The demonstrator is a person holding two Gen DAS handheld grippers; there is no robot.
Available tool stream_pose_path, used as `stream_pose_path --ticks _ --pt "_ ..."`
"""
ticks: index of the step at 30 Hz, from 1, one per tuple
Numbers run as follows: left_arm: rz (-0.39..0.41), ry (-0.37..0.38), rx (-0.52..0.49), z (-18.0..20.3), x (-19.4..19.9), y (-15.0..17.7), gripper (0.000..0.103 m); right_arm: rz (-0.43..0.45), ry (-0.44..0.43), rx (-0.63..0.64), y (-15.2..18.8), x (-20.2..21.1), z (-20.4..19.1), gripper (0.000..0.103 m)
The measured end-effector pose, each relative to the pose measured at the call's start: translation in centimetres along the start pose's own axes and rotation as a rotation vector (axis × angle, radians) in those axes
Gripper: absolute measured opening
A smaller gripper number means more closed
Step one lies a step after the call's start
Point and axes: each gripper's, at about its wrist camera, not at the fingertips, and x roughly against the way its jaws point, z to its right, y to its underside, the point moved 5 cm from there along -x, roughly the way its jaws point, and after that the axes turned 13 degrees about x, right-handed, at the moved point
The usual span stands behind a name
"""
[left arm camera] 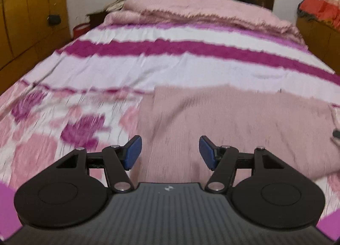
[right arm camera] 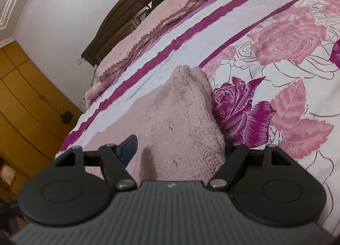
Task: Fold small clothes
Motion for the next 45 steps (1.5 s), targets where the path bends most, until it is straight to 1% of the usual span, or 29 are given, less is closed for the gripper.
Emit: stream_pose_path --ticks 1,2,3,5,8,13,15,17,19,20,21,23,24,25,27,28,29,32,35,38,40,43,45 --pt "0.014 0.005 0.001 0.1 -0.4 -0.7 0.067 0.003 -0.002 -0.003 0.0 0.1 0.1 0.075" --pt "0.021 0.013 -0.002 0.2 -1.0 -1.3 0.063 0.006 0.000 -0.003 0.1 0.1 0.1 0.074" --pt "0.022 0.028 -0.009 0.4 -1.8 -2.0 0.053 0.008 0.001 -0.001 0.1 0.2 0.2 0.074" --pt "0.012 0.054 -0.017 0.6 -3.5 -3.2 0.039 0.011 0.004 0.006 0.2 0.2 0.1 0.074" --pt "0.003 0.055 -0.004 0.6 -6.1 -4.6 0.038 0.013 0.009 0.019 0.3 0.2 0.0 0.074" --pt "-0.028 -0.002 0.013 -0.6 -11.5 -5.9 0.039 0.016 0.011 0.027 0.3 0.1 -0.1 0.074" --pt "-0.063 0.012 0.018 -0.9 -13.4 -5.7 0.039 0.017 0.010 0.028 0.3 0.1 -0.1 0.074" --pt "-0.086 0.030 0.030 -1.1 -14.4 -5.4 0.038 0.017 0.010 0.027 0.3 0.1 -0.1 0.074" --pt "-0.075 0.064 0.022 -1.0 -14.5 -5.3 0.026 0.019 0.009 0.026 0.4 0.0 -0.1 0.074" --pt "-0.067 0.071 0.011 -0.9 -14.4 -5.3 0.009 0.019 0.008 0.026 0.4 0.0 -0.1 0.074" --pt "-0.059 0.070 0.005 -0.8 -14.4 -5.3 0.007 0.019 0.008 0.026 0.4 0.0 -0.1 0.074" --pt "-0.031 0.056 -0.003 -0.7 -14.1 -5.5 0.006 0.019 0.008 0.026 0.4 0.0 -0.1 0.074" --pt "-0.011 0.036 -0.011 -0.7 -14.1 -5.6 0.006 0.019 0.008 0.026 0.4 0.0 -0.1 0.074" --pt "0.003 0.006 -0.027 -0.6 -14.1 -5.7 0.006 0.019 0.008 0.025 0.4 0.0 -0.1 0.074" --pt "0.018 -0.092 -0.083 -0.5 -14.7 -5.8 0.006 0.019 0.008 0.025 0.3 0.0 -0.1 0.074" --pt "0.021 -0.122 -0.101 -0.5 -15.0 -5.8 0.006 0.019 0.008 0.026 0.4 0.0 -0.1 0.074" --pt "0.014 -0.135 -0.111 -0.4 -15.4 -5.7 0.006 0.019 0.008 0.026 0.4 0.0 -0.1 0.074" --pt "0.003 -0.135 -0.109 -0.6 -15.5 -5.8 0.007 0.019 0.008 0.026 0.4 0.0 -0.1 0.074" --pt "-0.013 -0.106 -0.080 -0.8 -14.4 -5.8 0.008 0.019 0.000 0.022 0.2 -0.1 -0.1 0.076" --pt "-0.051 -0.071 -0.030 -1.5 -12.6 -5.6 0.010 0.021 -0.009 0.009 0.1 -0.2 0.0 0.077" --pt "-0.091 -0.058 0.002 -2.1 -11.3 -5.0 0.010 0.029 -0.028 -0.030 -0.1 -0.2 0.3 0.077" --pt "-0.117 -0.032 0.044 -2.9 -8.7 -3.8 0.013 0.039 -0.056 -0.085 -0.3 -0.1 0.9 0.077" --pt "-0.126 -0.024 0.073 -3.6 -6.8 -2.9 0.018 0.041 -0.063 -0.101 -0.4 -0.1 1.0 0.077"
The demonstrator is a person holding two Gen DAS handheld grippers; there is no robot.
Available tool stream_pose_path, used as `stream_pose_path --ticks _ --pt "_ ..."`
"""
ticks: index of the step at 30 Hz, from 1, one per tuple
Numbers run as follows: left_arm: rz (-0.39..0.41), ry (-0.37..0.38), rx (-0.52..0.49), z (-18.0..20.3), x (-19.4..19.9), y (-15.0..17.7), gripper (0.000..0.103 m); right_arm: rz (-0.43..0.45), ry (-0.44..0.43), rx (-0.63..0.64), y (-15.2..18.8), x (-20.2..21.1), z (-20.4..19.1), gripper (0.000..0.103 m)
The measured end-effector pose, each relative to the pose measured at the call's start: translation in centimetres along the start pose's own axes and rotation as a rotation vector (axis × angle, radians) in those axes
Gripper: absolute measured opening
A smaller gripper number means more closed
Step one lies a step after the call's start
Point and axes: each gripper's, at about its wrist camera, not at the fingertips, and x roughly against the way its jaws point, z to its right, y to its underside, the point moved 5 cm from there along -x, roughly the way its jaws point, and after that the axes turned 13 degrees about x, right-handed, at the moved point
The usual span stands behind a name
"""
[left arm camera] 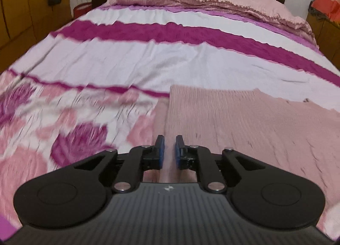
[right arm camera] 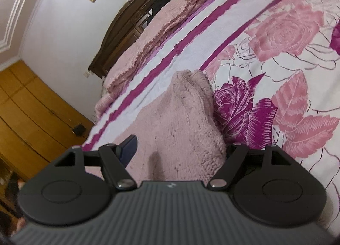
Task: Fold small clothes
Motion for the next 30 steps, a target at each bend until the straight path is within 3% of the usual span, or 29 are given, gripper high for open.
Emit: stream_pose_path --ticks 4,6,11,18,19,20,23,30 --pt "-0.014 0.007 0.035 -1.2 2.8 2.3 0.031 0.006 -0.045 -0.059 -0.3 0.1 0.3 0.075" --pt "-0.022 0.000 0.037 -1.6 3.7 3.4 0.036 0.024 -0.074 -0.128 -0.5 0.2 0.9 0.070" --pt "0.000 -0.012 0.020 -1.8 5.9 4.9 0.046 0.018 -0.073 -0.229 -0.5 -0.2 2.0 0.038" --pt "0.003 -0.013 -0.014 -1.3 7.6 5.3 0.051 -0.046 -0.003 -0.128 -0.7 -1.1 0.7 0.038" --pt "0.006 -0.014 -0.019 -1.2 7.8 5.4 0.051 -0.040 0.009 -0.114 -0.9 -1.1 0.5 0.035" --pt "0.008 -0.014 -0.023 -1.2 7.9 5.4 0.052 -0.026 0.026 -0.106 -1.1 -1.0 0.2 0.023" --pt "0.016 -0.012 -0.037 -1.3 8.6 5.6 0.053 0.017 0.020 -0.105 -1.9 -0.6 -0.9 0.022" --pt "0.020 -0.023 -0.020 -2.6 8.9 5.5 0.054 0.071 -0.001 0.043 -4.5 -0.2 -7.1 0.020"
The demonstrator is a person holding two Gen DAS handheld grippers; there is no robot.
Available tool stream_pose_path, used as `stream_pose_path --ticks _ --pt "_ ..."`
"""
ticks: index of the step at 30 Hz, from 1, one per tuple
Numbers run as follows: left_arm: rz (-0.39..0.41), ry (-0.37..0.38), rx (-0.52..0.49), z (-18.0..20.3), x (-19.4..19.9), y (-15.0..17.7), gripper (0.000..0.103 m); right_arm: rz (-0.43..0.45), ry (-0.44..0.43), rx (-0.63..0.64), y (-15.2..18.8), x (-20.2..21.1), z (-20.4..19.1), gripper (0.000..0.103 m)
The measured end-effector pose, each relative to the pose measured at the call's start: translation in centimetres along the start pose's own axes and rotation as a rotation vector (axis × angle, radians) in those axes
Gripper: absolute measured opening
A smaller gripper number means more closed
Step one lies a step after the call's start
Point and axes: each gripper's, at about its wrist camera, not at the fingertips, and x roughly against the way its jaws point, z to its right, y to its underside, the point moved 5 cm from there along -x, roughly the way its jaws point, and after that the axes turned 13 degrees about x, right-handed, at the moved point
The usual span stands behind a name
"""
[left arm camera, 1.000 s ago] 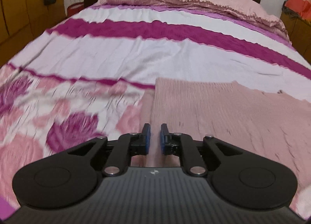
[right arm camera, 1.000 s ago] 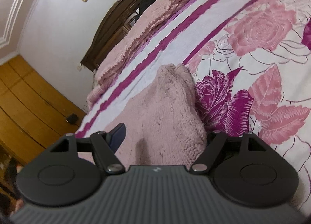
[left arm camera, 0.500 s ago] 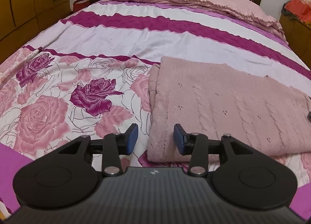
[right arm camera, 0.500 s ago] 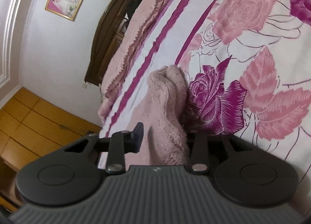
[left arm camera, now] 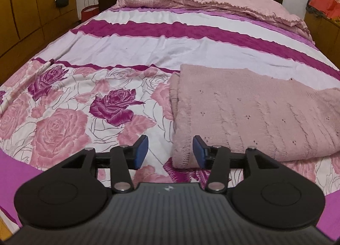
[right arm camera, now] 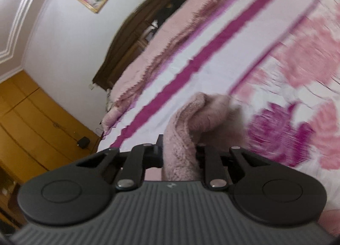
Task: Fold small clothes
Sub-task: 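Fold the held side over the other half with the right tool and release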
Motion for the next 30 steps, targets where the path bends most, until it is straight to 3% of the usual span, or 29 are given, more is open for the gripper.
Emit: stream_pose_path --ticks 11,17,24,30 --pt "0.046 -0.013 0.026 -2.8 1.0 -0.8 0.055 0.002 -0.023 0.183 -2.1 -2.7 -10.3 0.019" --pt "0.062 -0.021 0.063 -5.1 1.6 -1.0 0.055 -0.022 -0.054 0.285 -0.9 -4.1 -16.0 0.019" --pt "0.071 -0.032 0.101 -7.3 1.8 -0.8 0.055 -0.128 -0.111 0.477 4.9 -7.9 -22.8 0.019" --pt "0.065 -0.042 0.130 -9.2 1.5 -0.3 0.055 -0.335 -0.106 0.605 12.8 -12.4 -24.2 0.019"
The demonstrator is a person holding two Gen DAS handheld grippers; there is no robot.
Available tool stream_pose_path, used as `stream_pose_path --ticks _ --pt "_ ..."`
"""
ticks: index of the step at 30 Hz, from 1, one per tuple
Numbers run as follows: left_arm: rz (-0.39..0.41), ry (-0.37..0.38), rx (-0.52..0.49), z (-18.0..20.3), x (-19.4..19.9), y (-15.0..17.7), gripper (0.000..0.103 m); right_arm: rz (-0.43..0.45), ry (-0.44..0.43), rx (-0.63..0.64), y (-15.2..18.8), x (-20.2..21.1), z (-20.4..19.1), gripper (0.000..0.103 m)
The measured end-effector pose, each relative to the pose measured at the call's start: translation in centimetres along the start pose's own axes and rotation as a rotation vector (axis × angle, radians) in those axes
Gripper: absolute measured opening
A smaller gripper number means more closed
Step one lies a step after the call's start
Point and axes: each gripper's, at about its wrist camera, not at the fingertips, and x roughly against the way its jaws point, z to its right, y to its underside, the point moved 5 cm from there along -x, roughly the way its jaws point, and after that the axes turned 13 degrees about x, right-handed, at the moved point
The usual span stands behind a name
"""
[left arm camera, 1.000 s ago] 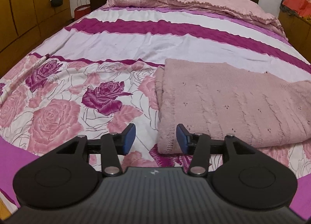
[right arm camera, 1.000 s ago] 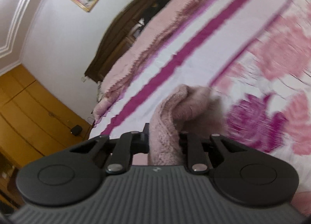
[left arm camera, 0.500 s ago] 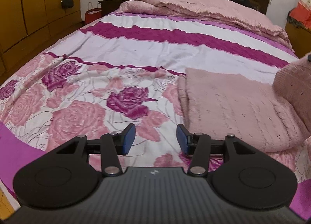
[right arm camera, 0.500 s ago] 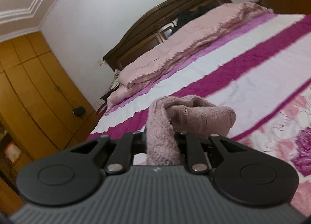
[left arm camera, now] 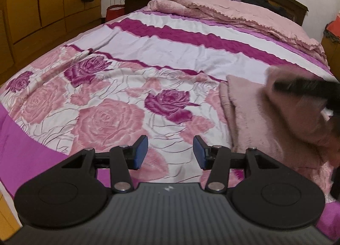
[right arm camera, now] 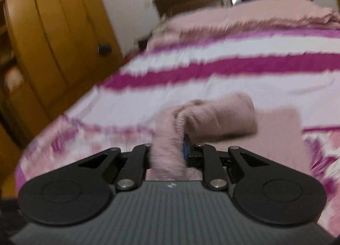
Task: Fold small clothes
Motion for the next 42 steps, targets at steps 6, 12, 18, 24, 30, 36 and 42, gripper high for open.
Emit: stream_pose_path --ticks 6,12,18,24,30,36,42 --pt "-0.007 -0.014 0.046 -2.5 -0.6 0.3 0.055 -0.017 -0.005 -0.004 1.5 -0.8 -1.0 0.018" --pt "-0.006 0.001 0.091 -4.0 -0.9 0.2 0.055 0.076 0.041 0.054 -2.0 1.2 -3.0 0.019" --pt "-0.007 0.002 0.094 -4.4 -0.8 0.2 0.055 -0.066 0.024 0.178 0.7 -2.2 -6.0 0.023" --pt "-0.008 0.004 0.029 -3.7 -0.4 0.3 0.055 0.013 -0.040 0.154 0.2 1.6 -6.1 0.040" --pt "0.011 0.077 0.019 -1.2 0.2 -0.8 0.055 0.104 -0.074 0.111 0.3 6.9 -4.3 0.045" --pt "0.040 0.189 0.001 3.7 0.8 -2.5 0.059 0.125 0.104 0.092 1.1 9.3 0.4 0.045" --pt "0.010 0.288 -0.022 8.2 -0.6 -2.4 0.066 0.073 0.202 -0.007 2.8 9.0 4.2 0.045"
